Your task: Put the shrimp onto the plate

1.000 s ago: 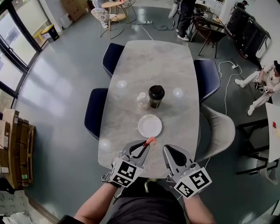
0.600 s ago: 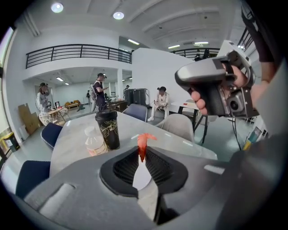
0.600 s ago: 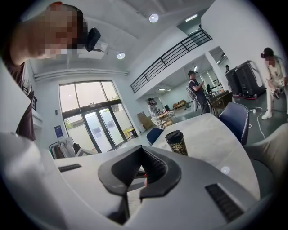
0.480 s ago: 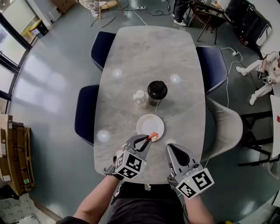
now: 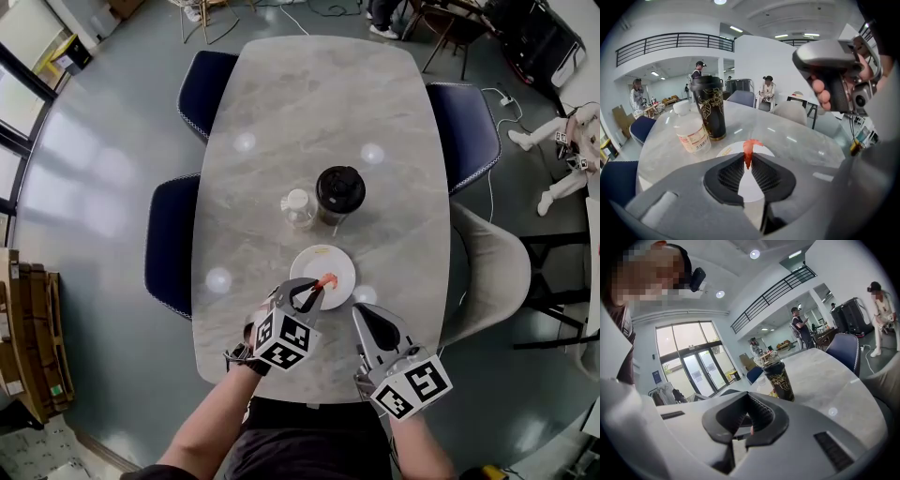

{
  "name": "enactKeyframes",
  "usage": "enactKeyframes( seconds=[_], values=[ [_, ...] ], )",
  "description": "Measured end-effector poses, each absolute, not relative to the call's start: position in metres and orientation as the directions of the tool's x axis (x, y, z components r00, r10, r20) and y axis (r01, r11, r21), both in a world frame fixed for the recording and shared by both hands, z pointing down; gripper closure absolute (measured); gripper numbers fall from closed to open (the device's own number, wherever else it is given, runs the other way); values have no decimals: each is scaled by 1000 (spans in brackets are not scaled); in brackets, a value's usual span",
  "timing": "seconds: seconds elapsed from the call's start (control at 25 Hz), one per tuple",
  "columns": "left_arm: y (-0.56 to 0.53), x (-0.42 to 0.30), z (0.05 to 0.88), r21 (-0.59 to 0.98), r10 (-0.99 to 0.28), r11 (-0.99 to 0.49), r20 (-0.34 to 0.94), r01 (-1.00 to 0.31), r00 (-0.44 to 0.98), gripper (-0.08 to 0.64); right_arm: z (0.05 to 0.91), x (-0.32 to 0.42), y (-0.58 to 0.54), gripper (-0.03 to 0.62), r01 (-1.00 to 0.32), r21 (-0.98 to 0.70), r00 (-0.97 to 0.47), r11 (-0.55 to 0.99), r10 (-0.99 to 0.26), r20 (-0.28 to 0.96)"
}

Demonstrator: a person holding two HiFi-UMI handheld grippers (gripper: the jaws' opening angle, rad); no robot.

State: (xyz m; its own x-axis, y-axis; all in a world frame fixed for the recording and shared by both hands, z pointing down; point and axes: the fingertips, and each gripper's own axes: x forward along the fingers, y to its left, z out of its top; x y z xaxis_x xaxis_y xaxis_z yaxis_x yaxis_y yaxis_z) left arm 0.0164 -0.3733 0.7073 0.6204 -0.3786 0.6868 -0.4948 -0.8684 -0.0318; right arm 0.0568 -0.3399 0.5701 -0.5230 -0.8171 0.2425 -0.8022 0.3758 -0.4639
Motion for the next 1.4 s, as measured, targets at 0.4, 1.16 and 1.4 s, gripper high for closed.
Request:
enactKeyframes(
  seconds=[0.4,1.16,1.4],
  values=[
    [-383,22,738,-42,-341,-882,743,-469,576,522,590,57,-350,591,-801,-474,-522,365,-814,256],
    [-385,24,763,-102,-321,-902,809,-420,492,520,594,74,-353,591,-810,-481,-496,335,-830,256],
    [-384,23,756,-103,-335,-893,802,-438,495,522,591,80,-351,591,-811,-484,-492,328,-831,261]
  ],
)
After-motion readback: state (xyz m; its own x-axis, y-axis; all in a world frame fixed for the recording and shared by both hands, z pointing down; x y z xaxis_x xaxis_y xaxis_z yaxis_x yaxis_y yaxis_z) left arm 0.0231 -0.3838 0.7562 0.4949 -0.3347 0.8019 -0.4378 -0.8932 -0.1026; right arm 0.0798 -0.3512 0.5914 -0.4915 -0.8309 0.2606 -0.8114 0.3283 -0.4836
